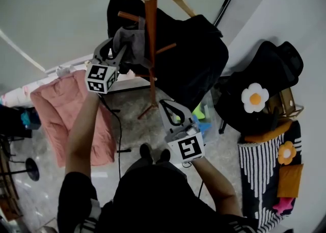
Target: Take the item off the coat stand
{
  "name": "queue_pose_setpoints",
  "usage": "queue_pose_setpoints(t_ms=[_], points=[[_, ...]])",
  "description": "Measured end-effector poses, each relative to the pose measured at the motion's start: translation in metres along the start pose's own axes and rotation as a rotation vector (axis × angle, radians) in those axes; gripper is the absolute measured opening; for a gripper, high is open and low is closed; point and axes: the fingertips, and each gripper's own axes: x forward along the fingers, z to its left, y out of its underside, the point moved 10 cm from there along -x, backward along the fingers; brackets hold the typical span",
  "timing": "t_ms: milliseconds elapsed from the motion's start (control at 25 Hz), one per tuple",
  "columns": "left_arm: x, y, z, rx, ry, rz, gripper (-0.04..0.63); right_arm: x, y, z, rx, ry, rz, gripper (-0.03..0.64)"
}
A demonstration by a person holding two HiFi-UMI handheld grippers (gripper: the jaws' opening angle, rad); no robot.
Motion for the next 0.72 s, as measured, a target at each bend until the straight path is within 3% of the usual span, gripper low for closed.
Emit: queue_pose_setpoints(t_ms=[360, 560, 720], points=[[0.004, 0.003, 0.002, 0.053, -0.022, 0.053, 0.050, 0.002, 0.001, -0.002, 0.015, -0.007, 0.004, 0.018], [0.001, -0.003, -0.001, 0.081, -0.025, 0.023, 0.037, 0.002, 0.003, -0.003, 0.021, -0.010, 0.006, 0.018], [-0.006, -0.008, 0.001, 0.045, -0.028, 0.007, 0.035, 0.001, 0.005, -0.006, 0.032, -0.007, 0.012, 0.018]])
